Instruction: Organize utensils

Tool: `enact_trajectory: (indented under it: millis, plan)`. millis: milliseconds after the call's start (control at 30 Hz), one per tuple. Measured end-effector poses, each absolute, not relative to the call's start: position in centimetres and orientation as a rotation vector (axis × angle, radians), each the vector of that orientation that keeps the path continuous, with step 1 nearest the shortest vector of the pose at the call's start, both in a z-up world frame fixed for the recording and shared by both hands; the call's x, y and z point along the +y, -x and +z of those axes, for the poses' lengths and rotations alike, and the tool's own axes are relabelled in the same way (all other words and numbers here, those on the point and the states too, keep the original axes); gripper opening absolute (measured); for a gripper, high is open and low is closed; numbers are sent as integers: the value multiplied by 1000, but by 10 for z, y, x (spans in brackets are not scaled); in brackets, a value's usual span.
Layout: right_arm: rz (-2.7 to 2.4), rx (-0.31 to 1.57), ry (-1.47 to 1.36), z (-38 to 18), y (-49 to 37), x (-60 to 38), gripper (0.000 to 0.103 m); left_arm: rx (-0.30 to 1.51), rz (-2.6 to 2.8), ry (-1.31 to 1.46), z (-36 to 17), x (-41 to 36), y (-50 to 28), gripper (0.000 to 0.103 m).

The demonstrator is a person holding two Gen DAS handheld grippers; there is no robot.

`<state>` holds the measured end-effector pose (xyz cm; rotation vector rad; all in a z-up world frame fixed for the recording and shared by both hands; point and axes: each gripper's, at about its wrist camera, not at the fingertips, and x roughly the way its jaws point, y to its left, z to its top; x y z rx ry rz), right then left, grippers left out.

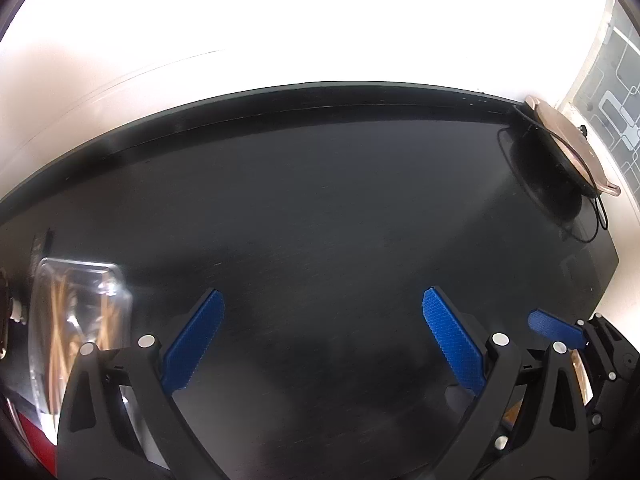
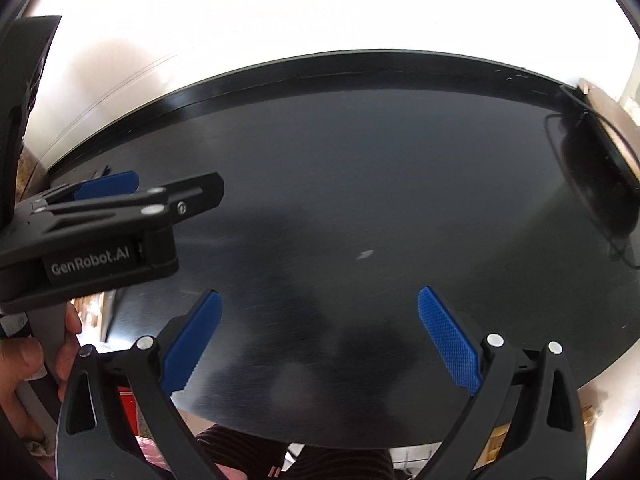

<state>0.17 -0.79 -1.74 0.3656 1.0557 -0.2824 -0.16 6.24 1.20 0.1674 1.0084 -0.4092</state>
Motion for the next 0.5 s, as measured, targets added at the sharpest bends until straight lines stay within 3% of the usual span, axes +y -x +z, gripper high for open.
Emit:
enact_trajectory:
  millis: [500]
  plan:
    - [-363, 1064, -410, -24, 28, -109, 95, 1045, -426, -223, -4, -36, -6, 97]
